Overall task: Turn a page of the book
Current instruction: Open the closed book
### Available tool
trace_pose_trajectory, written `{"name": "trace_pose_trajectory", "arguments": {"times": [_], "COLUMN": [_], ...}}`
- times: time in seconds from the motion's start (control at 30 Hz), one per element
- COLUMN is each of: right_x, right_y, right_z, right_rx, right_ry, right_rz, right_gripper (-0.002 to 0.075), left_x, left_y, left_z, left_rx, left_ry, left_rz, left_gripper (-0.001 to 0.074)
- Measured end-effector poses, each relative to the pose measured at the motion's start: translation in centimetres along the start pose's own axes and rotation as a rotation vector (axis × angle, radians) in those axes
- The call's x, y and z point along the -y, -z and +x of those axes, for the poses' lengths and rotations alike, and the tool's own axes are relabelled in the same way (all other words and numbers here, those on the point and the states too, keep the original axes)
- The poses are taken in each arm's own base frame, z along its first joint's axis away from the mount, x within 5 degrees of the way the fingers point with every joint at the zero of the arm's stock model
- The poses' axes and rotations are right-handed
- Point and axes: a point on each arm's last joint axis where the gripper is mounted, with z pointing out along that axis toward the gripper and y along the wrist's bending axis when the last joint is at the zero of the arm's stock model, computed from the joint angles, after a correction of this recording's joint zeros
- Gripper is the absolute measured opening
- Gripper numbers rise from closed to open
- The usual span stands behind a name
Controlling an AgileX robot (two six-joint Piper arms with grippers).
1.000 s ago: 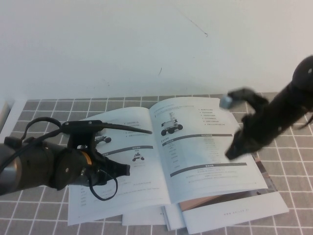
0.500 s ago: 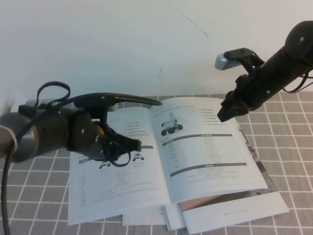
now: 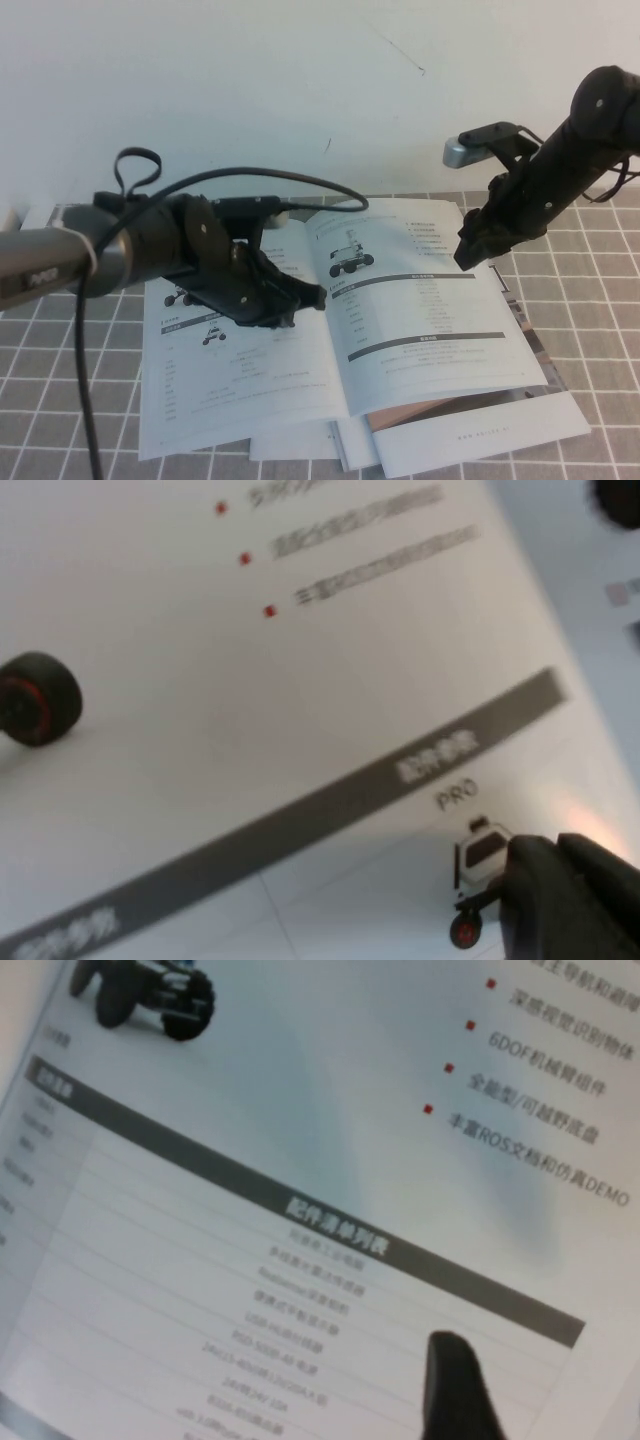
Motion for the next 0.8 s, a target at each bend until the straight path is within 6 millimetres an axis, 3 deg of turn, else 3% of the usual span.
{"name": "trace_pose_trajectory", "arguments": {"times": [0.17, 0.43, 0.8], "right_x": [0.6, 0.9, 0.2], "right_y": [-1.7, -3.9, -3.5], "right_z": [0.4, 1.2, 0.4], "right_rx": [-0.03, -0.079, -0.005], "right_ry": [-0.038, -0.085, -0.133], "right_rz": [0.001, -0.037, -0.155], "right_gripper": [0.0374, 0.0375, 0.0375], "left_x": [-0.9, -0.9, -0.9], "left_y": [-2.8, -3.2, -3.2], "left_z": [0.7, 0.6, 0.7], "left_rx": [-0.045, -0.059, -0.062], "left_ry": [0.015, 0.022, 0.022], "left_rz": [-0.021, -0.016, -0.016], "left_gripper": [-0.0004, -0.0004, -0.0004]}}
